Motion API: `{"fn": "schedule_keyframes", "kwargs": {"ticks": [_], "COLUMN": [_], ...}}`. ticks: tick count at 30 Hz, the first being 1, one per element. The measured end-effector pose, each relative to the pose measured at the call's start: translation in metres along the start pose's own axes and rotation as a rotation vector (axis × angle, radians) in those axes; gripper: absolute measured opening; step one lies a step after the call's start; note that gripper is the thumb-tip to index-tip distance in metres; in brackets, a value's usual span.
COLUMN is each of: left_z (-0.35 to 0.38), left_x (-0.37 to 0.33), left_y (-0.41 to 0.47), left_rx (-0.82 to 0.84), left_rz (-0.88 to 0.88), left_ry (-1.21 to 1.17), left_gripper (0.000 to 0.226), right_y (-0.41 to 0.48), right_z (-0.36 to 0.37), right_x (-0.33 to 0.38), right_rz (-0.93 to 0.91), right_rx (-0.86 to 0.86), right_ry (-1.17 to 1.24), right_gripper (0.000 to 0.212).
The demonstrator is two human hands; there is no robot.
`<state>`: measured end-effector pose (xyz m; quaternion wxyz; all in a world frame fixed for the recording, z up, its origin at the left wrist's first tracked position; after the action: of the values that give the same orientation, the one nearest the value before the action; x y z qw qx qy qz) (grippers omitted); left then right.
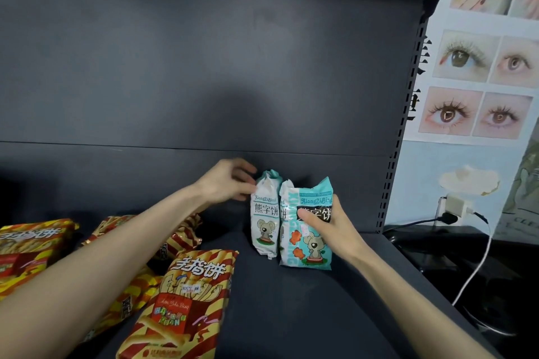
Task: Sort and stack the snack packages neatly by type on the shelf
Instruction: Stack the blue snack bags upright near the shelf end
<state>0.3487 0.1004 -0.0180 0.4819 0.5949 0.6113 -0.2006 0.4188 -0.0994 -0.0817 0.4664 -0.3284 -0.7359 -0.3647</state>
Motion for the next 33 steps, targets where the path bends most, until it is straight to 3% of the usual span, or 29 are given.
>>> {"fn": "schedule_keyframes", "kwargs": {"ticks": [2, 4, 7, 10, 14, 18, 22, 28, 31, 33], "left_z": [0.009, 0.021, 0.031, 0.021, 0.02, 0.017, 0.025, 0.044, 0.05, 0.049], "left_x": [0.006, 0.013, 0.02, 0.024, 0.029, 0.036, 0.031, 0.03, 0.033, 0.031], "left_y": [-0.001, -0.007, -0.014, -0.008, -0.004, -0.002, 0.001, -0.013, -0.019, -0.019], "left_rx": [0.037, 0.078, 0.053, -0.076, -0.009, -0.05, -0.043, 0.141, 0.221, 0.228], "left_rz": [-0.051, -0.119, -0.094, -0.019, 0.009, 0.016, 0.063, -0.067, -0.076, -0.061], "left_ry": [-0.031, -0.068, 0.05, 0.157, 0.018, -0.188, -0.163, -0.168, -0.103, -0.026], "left_gripper": [0.036, 0.052, 0.064, 0.056, 0.046, 0.04, 0.024, 0.067, 0.083, 0.079], "right_y": [0.001, 0.002, 0.005, 0.009, 0.011, 0.011, 0.01, 0.008, 0.009, 0.011], "right_z": [0.004, 0.008, 0.011, 0.009, 0.005, 0.006, 0.007, 0.02, 0.036, 0.045], "right_x": [0.002, 0.002, -0.002, -0.003, -0.002, -0.004, 0.0, 0.008, 0.009, 0.006], "right_rz": [-0.009, -0.006, 0.011, 0.022, -0.005, -0.009, -0.021, -0.035, -0.019, 0.008], "right_rx": [0.005, 0.004, 0.012, -0.005, -0.012, -0.013, -0.044, 0.025, 0.159, 0.274], "right_ry": [0.02, 0.043, 0.098, 0.077, 0.055, 0.112, 0.124, -0.011, -0.033, -0.08], "right_gripper": [0.037, 0.038, 0.038, 0.036, 0.03, 0.031, 0.035, 0.047, 0.072, 0.089]}}
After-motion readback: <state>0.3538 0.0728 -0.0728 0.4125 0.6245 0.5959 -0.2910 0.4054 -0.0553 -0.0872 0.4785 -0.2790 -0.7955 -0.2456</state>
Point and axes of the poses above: each hand's wrist, its own y-axis towards the middle knuckle, its own z-axis out of the palm, x = y × z, the point moved 8 cm from there along y, towards the middle knuckle, and after that the axes turned 4 degrees about z, right-handed, at the moved point
